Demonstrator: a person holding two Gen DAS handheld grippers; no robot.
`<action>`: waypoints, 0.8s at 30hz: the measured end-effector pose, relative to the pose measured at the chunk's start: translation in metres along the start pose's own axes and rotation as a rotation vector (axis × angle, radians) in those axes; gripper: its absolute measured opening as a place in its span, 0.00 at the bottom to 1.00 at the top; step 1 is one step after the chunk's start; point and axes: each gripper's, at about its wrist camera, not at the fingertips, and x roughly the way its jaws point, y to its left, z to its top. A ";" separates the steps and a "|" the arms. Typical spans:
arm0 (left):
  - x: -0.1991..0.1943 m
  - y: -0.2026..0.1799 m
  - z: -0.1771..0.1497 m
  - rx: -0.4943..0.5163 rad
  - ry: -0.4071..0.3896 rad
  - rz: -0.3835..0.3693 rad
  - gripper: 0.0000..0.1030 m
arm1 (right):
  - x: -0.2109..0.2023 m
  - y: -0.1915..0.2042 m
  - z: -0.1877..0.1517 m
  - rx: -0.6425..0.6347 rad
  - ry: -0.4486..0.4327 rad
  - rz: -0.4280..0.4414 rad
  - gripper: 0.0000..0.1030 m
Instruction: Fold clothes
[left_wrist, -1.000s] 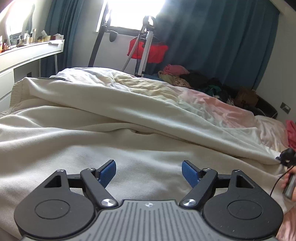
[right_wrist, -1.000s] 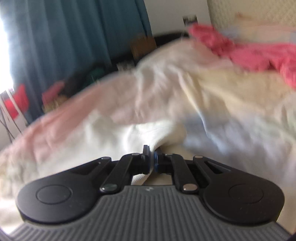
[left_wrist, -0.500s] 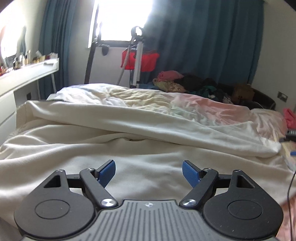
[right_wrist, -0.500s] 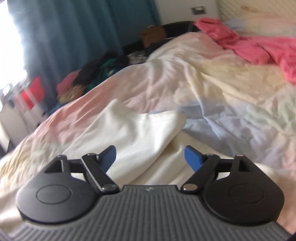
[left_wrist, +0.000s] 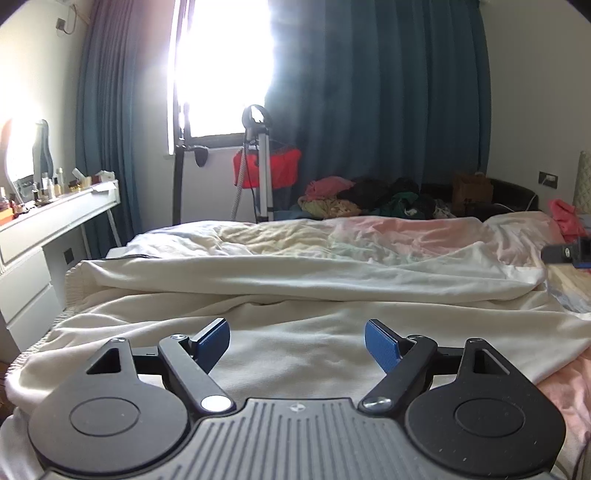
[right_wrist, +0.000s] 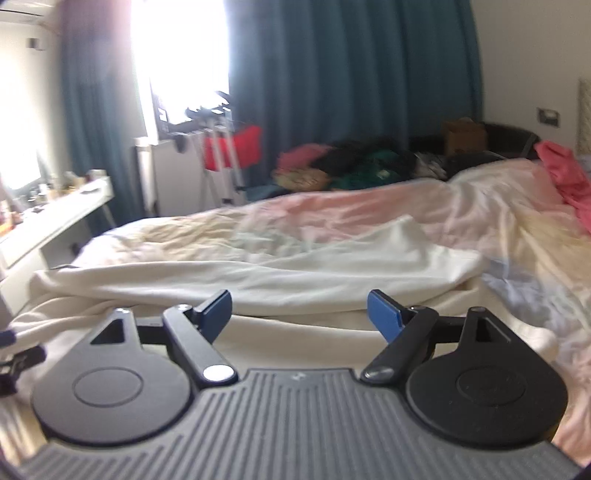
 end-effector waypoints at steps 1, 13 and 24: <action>-0.002 0.001 0.000 -0.003 0.003 0.006 0.80 | -0.002 0.003 -0.003 -0.026 -0.004 0.001 0.80; 0.018 0.010 -0.006 -0.091 0.101 -0.006 0.80 | -0.007 0.016 -0.022 -0.142 -0.054 -0.068 0.80; 0.033 0.128 -0.015 -0.566 0.269 0.057 0.80 | -0.006 0.002 -0.022 -0.052 -0.025 -0.051 0.80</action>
